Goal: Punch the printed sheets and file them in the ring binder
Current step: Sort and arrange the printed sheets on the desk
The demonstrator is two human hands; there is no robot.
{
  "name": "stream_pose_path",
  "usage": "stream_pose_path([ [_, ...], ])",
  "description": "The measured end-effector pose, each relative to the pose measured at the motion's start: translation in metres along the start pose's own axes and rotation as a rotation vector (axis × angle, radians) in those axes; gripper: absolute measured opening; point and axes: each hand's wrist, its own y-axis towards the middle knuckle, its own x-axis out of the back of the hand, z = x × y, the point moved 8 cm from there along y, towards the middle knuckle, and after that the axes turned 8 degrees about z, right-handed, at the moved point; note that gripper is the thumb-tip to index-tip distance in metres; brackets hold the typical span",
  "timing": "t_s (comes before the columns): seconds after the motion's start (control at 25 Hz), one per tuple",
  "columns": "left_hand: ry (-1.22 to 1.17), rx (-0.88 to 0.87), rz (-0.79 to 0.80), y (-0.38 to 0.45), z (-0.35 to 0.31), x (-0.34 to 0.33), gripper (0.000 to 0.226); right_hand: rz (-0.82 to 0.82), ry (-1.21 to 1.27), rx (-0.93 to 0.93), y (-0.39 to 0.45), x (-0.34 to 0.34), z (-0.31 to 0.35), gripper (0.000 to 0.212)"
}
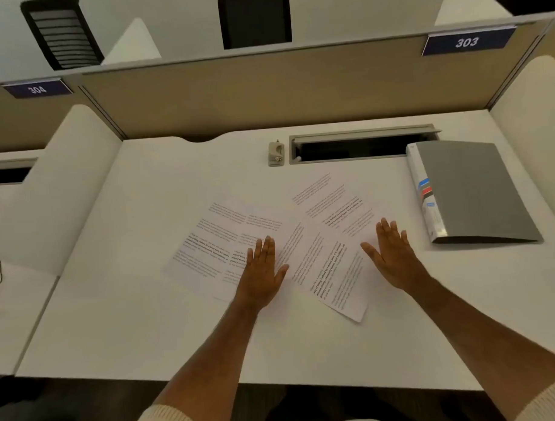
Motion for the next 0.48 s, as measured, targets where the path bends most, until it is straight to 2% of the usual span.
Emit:
stream_pose_path([
  [0.28, -0.088, 0.07, 0.055, -0.005, 0.016, -0.03, 0.098, 0.154, -0.052, -0.016, 0.003, -0.037, -0.009, 0.097],
  [0.48, -0.114, 0.07, 0.026, -0.006, 0.013, -0.032, 0.093, 0.139, -0.003, -0.015, 0.006, -0.04, -0.008, 0.101],
])
